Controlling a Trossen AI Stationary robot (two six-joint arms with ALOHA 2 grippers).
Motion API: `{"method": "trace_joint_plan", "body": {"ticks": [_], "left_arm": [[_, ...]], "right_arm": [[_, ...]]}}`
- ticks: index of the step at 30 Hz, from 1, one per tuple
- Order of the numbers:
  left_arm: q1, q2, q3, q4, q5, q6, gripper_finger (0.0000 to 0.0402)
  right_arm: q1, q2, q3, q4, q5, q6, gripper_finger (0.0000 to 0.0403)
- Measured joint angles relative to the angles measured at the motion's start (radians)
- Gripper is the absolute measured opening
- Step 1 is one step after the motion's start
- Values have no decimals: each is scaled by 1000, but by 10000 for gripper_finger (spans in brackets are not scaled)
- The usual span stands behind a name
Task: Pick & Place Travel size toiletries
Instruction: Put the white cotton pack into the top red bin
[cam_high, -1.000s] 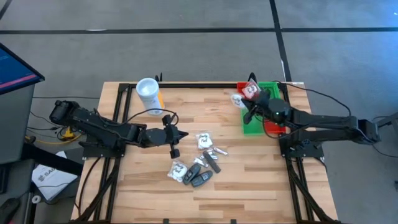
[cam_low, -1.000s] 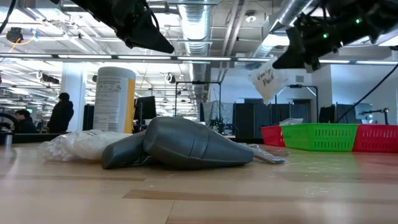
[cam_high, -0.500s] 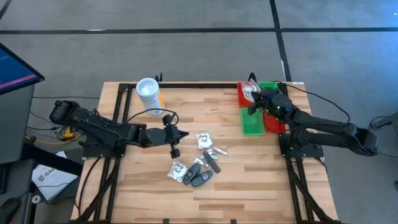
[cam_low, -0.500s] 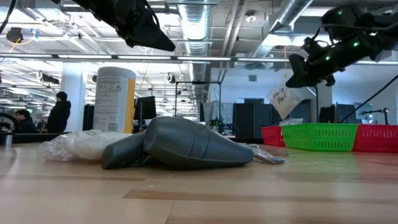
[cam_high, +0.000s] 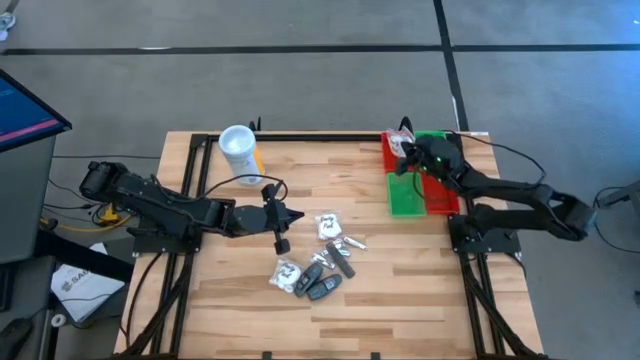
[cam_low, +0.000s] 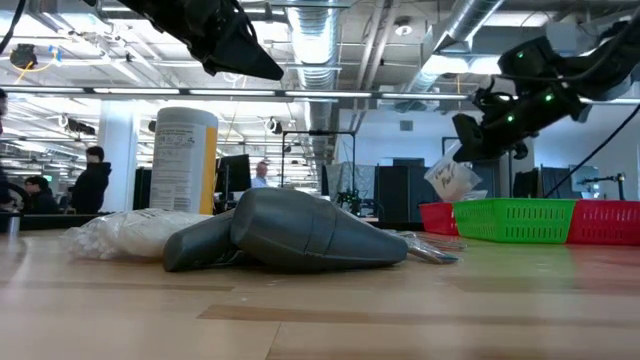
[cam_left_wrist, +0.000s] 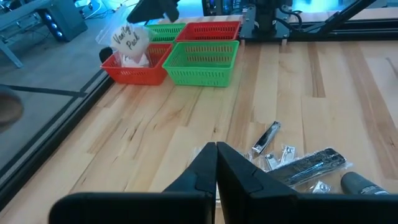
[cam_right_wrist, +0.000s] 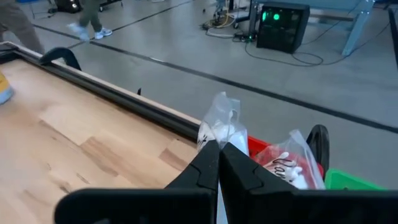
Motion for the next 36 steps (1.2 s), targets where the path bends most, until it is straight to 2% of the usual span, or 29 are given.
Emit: {"method": "trace_joint_plan", "body": {"ticks": [22,30,36], "left_arm": [[0,0,0,8,0,2,0],[0,0,0,8,0,3,0],[0,0,0,8,1,3,0]], "right_arm": [[-89,369,0,388,-47,15,0],[-89,455,1,392,-48,30,0],[-73,468,1,375,-48,30,0]]}}
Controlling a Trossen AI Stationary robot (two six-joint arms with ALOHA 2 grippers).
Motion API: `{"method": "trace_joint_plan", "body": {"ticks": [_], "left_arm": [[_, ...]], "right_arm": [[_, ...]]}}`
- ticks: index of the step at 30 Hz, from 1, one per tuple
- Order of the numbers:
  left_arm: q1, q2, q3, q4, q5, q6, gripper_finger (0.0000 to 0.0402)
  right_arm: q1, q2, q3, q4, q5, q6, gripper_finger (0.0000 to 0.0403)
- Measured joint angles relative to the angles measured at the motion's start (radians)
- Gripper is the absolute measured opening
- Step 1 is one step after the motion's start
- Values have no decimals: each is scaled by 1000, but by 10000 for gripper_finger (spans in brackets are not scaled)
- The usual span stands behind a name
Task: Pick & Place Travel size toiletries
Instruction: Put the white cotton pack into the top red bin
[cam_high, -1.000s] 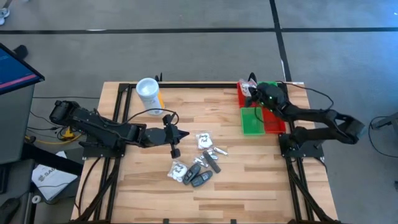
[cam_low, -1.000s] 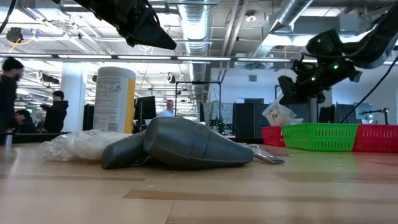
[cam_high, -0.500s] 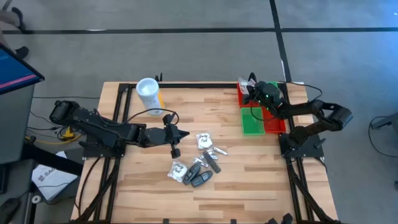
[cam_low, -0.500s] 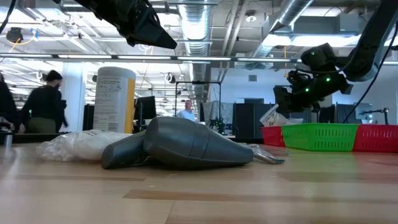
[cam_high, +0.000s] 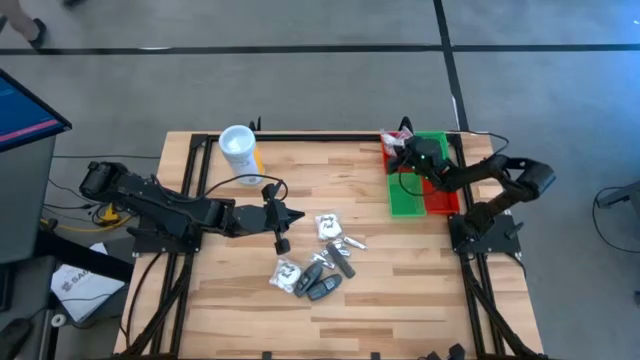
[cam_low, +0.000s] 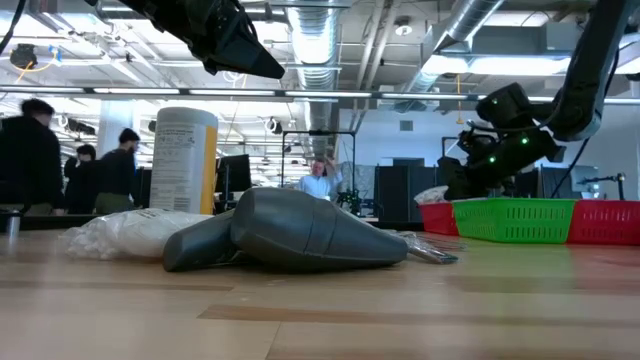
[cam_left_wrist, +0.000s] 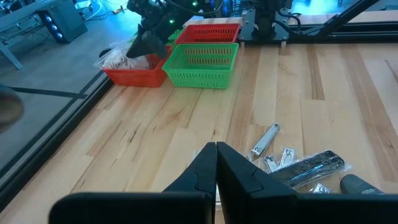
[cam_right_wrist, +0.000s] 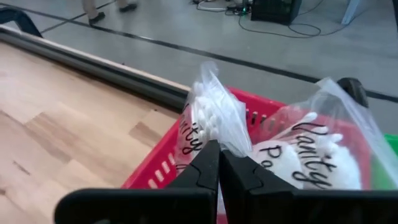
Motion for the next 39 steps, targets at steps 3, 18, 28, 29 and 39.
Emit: {"method": "trace_joint_plan", "body": {"ticks": [3,18,28,29,39], "left_arm": [[0,0,0,0,0,0,0],[0,0,0,0,0,-3,0],[0,0,0,0,0,-3,0],[0,0,0,0,0,-3,0],[0,0,0,1,0,-3,0]], "right_arm": [[7,-14,0,-23,1,0,0],[6,-40,0,-82,66,1,51],[12,-41,0,-108,98,1,118],[13,-45,0,-114,101,0,118],[20,-251,0,-351,149,-15,99]]}}
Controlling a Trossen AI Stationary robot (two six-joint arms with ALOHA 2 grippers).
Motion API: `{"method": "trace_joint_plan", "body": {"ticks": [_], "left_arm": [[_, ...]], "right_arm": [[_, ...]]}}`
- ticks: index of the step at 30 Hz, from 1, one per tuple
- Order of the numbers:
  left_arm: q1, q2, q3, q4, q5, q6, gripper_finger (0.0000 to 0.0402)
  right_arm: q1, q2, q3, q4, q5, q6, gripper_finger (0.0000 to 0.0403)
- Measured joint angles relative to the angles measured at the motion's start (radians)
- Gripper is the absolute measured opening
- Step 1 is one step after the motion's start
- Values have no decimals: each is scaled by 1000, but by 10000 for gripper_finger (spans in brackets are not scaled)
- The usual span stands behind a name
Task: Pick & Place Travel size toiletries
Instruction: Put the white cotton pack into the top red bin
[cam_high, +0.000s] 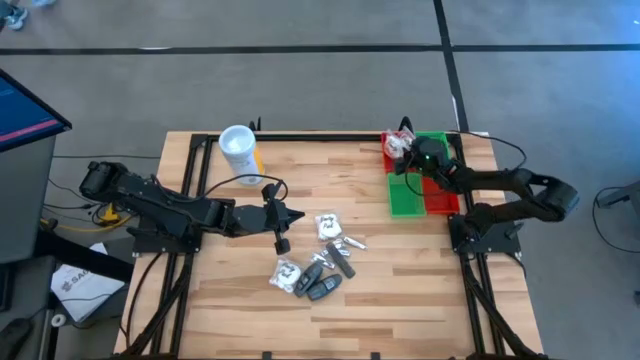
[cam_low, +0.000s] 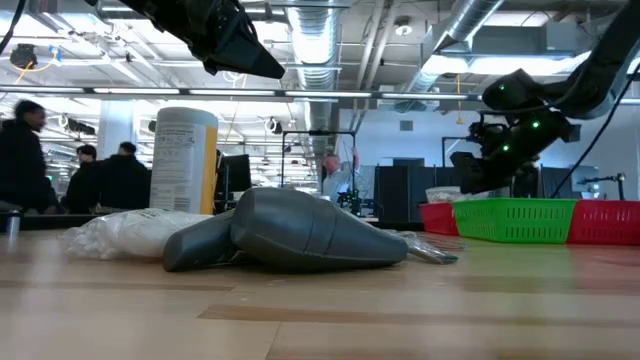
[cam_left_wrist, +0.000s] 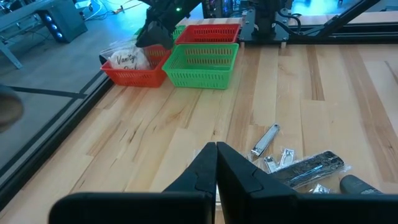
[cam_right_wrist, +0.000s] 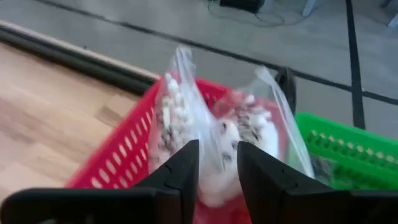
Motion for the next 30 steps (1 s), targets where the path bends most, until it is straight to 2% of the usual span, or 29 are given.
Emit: {"method": "trace_joint_plan", "body": {"ticks": [5,19,24,30], "left_arm": [[0,0,0,7,0,0,0],[0,0,0,16,5,-5,0],[0,0,0,16,90,-8,0],[0,0,0,15,267,-57,2]], "right_arm": [[0,-62,0,-117,99,-1,98],[48,-187,0,-162,99,-4,98],[117,-234,0,-169,95,-4,97],[229,-297,0,-181,88,-3,98]]}}
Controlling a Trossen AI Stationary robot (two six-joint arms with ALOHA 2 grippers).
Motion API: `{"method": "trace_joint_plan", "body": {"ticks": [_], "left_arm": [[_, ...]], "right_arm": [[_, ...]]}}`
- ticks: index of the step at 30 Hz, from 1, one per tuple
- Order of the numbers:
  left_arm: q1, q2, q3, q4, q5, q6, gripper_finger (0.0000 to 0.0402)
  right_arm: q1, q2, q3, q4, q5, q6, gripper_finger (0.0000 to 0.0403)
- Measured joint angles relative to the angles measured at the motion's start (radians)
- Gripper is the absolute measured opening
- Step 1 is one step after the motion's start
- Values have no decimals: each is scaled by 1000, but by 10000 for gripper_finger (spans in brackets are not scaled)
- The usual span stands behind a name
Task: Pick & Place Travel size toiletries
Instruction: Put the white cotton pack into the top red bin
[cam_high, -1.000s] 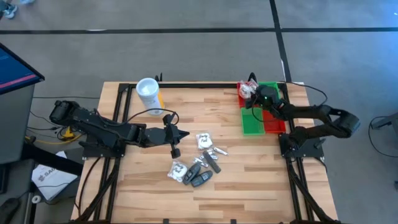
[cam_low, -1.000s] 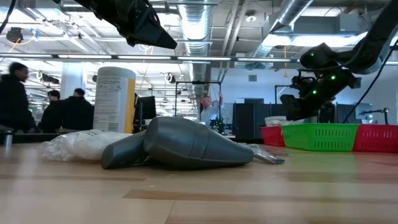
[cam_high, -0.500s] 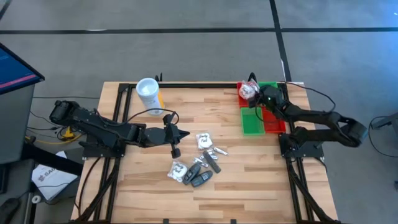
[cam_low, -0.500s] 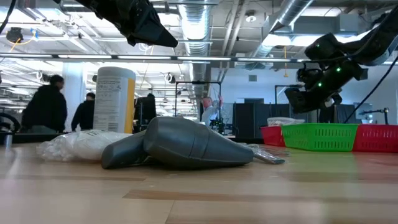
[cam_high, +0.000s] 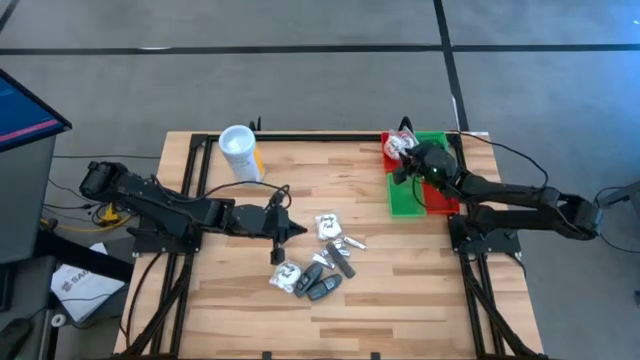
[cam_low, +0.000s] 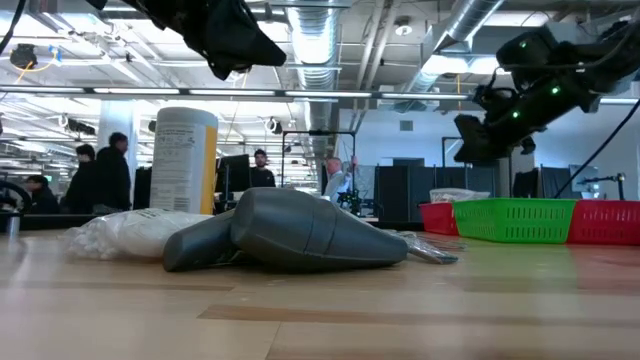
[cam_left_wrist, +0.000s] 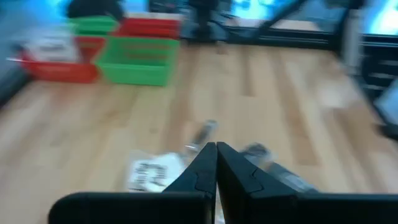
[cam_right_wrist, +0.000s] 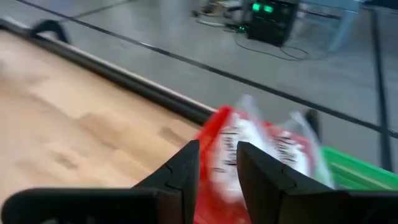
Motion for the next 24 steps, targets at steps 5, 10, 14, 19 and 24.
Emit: {"method": "trace_joint_plan", "body": {"ticks": [5,10,14,19,24], "left_arm": [[-10,0,0,-28,107,-74,18],[-13,0,0,-160,171,-222,59],[-22,0,-35,-183,205,-331,92],[-35,0,-109,-180,210,-459,119],[-49,0,-184,-170,210,-618,135]], "right_arm": [[111,-47,0,-18,-22,0,98],[219,-76,0,-24,-22,0,98],[288,-82,0,-21,-22,0,98],[352,-82,0,-18,-22,0,98],[393,-82,0,-17,-22,0,98]]}}
